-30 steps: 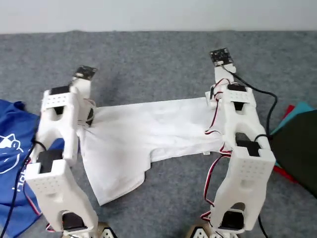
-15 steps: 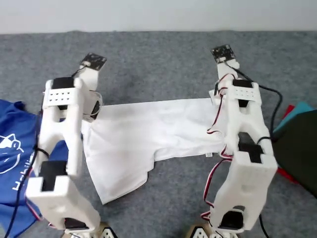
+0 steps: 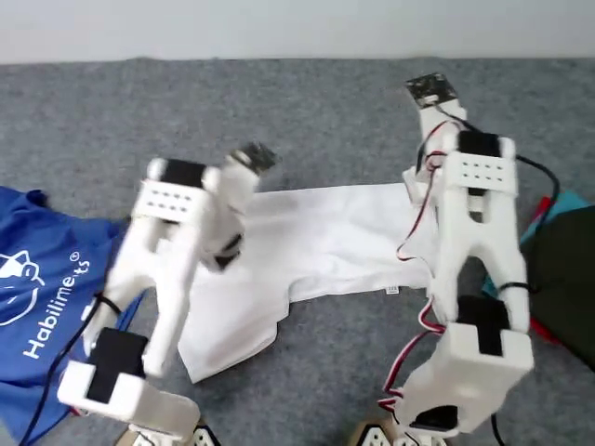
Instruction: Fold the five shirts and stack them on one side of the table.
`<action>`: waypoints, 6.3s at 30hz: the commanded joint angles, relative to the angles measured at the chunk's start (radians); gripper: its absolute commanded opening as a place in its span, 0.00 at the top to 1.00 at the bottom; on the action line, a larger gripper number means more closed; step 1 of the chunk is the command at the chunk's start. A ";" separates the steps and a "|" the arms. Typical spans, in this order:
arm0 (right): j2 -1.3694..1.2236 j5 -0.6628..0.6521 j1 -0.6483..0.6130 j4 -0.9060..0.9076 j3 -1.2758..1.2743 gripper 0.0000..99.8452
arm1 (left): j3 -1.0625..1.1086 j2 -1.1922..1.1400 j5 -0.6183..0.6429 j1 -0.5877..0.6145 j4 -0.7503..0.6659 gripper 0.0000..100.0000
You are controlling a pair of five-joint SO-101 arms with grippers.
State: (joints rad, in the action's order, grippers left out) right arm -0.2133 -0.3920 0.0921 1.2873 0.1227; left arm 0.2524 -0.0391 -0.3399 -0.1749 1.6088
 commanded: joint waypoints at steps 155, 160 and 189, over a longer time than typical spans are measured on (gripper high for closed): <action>-0.466 -0.121 -1.170 0.341 0.414 0.99 | 0.265 0.288 -0.327 1.267 -0.064 0.96; -0.427 -0.172 -1.104 0.337 0.416 0.99 | 0.265 0.288 -0.327 1.266 -0.068 0.96; -0.424 -0.233 -0.935 0.305 0.652 0.95 | 0.229 0.287 -0.327 1.266 -0.061 0.96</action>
State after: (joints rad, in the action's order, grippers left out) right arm -0.7058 -0.6206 -0.8746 1.6203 0.7181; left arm 0.5086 0.2463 -0.6575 1.0925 1.5520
